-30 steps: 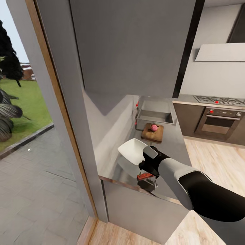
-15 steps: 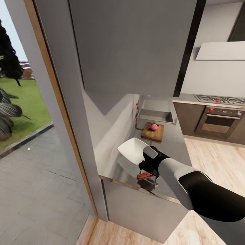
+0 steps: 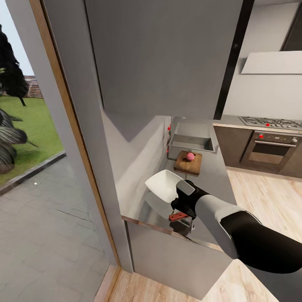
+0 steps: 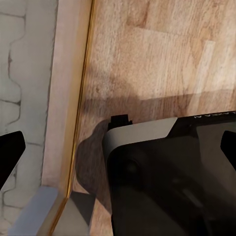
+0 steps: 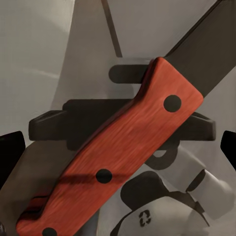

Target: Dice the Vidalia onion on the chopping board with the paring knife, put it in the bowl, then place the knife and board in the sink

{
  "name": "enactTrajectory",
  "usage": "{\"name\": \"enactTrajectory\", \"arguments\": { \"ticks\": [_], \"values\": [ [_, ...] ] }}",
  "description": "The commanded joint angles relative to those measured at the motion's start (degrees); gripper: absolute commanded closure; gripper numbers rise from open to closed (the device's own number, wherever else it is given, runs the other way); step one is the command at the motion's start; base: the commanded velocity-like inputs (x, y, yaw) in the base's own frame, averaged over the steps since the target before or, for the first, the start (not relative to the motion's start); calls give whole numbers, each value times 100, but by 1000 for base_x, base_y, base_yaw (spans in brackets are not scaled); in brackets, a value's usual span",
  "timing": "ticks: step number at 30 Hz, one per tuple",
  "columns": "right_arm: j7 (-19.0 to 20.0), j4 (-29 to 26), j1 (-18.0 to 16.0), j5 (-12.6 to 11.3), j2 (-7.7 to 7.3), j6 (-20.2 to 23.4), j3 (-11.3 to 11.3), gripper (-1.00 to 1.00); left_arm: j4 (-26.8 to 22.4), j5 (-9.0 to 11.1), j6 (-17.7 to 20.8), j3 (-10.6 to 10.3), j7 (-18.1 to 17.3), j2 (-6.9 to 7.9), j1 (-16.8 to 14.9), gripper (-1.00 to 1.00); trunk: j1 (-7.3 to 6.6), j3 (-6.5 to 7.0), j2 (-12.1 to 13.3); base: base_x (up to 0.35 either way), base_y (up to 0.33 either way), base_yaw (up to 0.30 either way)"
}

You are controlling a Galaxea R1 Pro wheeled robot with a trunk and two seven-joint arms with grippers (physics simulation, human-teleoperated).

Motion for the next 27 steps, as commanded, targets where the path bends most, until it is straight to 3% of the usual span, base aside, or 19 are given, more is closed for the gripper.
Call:
{"name": "enactTrajectory", "arguments": {
  "ticks": [1,27],
  "values": [
    [-23,-4,-5,-31,0,39,44,-100,24,43,-40,-48,2,-6,-9,-100,3,-11,-11,0,0,0],
    [-14,5,-5,-31,0,39,44,-100,26,47,-40,-47,2,-6,-9,-100,3,-48,-11,0,0,0]
  ]
}}
